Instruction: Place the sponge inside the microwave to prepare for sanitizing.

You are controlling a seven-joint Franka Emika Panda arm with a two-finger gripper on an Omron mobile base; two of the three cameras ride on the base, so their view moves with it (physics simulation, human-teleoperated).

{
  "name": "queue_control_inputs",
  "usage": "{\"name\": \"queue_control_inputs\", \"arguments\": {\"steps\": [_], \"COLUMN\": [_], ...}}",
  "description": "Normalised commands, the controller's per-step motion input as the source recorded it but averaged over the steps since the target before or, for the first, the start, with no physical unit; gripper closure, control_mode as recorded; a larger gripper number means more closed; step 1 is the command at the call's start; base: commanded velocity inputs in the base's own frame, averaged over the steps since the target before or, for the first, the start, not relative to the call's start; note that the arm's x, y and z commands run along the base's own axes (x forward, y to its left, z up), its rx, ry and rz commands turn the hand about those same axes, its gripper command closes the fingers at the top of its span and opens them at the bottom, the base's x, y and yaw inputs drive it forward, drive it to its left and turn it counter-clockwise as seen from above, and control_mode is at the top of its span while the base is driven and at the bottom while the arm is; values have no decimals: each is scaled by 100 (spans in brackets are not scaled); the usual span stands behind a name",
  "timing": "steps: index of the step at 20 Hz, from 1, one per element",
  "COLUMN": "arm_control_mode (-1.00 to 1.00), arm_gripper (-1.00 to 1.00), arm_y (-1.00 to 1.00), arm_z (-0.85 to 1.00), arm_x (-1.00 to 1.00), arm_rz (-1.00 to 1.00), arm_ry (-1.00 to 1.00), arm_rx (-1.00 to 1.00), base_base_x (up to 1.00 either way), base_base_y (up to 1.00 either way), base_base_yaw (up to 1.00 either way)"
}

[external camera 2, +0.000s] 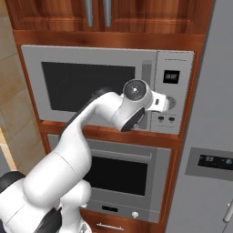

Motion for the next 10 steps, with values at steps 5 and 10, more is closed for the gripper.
{"name": "queue_control_inputs", "arguments": {"steps": [5, 10], "arm_control_mode": [-100, -100], "arm_gripper": [-100, -100], "arm_y": [-14, -17], "arm_z": [0, -10], "arm_x": [31, 33], "arm_rz": [0, 0], "arm_ry": [0, 0], "arm_rx": [0, 0], "base_base_x": [0, 0], "base_base_y": [0, 0], "base_base_yaw": [0, 0]}}
